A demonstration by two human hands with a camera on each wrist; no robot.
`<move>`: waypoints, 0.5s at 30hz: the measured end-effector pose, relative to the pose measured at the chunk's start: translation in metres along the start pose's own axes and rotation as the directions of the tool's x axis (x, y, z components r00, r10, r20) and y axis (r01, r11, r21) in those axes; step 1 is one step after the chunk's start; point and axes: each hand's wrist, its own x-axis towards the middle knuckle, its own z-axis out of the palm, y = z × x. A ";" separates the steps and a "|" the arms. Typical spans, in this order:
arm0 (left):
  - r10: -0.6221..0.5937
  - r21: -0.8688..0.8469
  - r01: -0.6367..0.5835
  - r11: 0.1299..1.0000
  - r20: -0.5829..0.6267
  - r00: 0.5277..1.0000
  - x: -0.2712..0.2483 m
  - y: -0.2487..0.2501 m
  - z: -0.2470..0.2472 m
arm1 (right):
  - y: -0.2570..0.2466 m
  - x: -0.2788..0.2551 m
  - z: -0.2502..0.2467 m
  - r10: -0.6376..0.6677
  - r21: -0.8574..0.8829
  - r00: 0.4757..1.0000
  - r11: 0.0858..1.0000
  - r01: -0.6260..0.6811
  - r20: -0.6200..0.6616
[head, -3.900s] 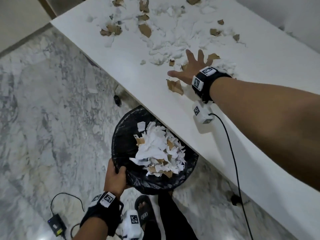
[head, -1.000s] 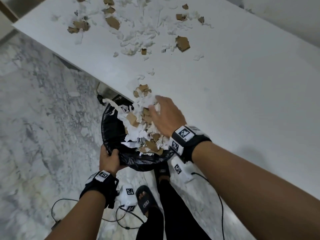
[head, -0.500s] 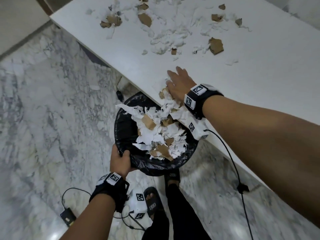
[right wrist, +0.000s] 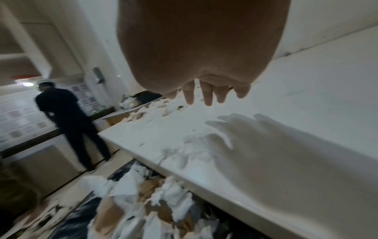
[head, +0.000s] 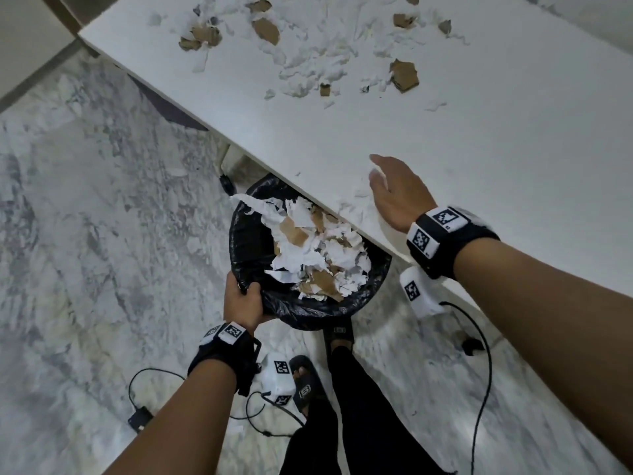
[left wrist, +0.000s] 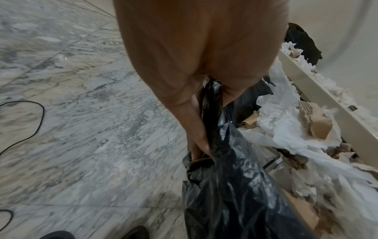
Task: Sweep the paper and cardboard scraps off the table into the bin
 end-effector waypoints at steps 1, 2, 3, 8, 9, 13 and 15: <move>-0.002 -0.007 0.002 1.000 0.005 1.000 -0.002 -0.001 0.002 | 0.007 -0.003 -0.002 0.087 0.000 0.996 0.996 -0.087 0.026; -0.003 -0.015 0.003 1.000 0.011 1.000 -0.003 -0.002 0.004 | 0.012 -0.007 0.000 0.157 -0.004 0.986 0.988 -0.157 0.058; -0.006 -0.019 0.006 1.000 0.016 1.000 -0.004 -0.003 0.006 | 0.013 -0.013 0.004 0.201 -0.015 0.976 0.979 -0.201 0.086; -0.019 -0.026 0.019 0.999 0.012 1.000 -0.003 -0.008 0.010 | -0.019 -0.059 0.048 0.077 0.071 0.984 0.994 -0.089 0.160; -0.018 -0.027 0.018 0.999 0.009 1.000 -0.003 -0.008 0.010 | -0.026 -0.066 0.054 0.008 0.084 0.984 0.996 -0.024 0.178; -0.017 -0.024 0.017 1.000 0.000 1.000 -0.001 -0.004 0.005 | -0.041 -0.067 0.054 -0.189 0.074 0.979 0.980 0.184 0.074; -0.015 -0.023 0.015 1.000 -0.006 1.000 0.001 -0.002 0.001 | -0.043 -0.051 0.042 -0.136 0.041 0.990 0.990 0.138 -0.043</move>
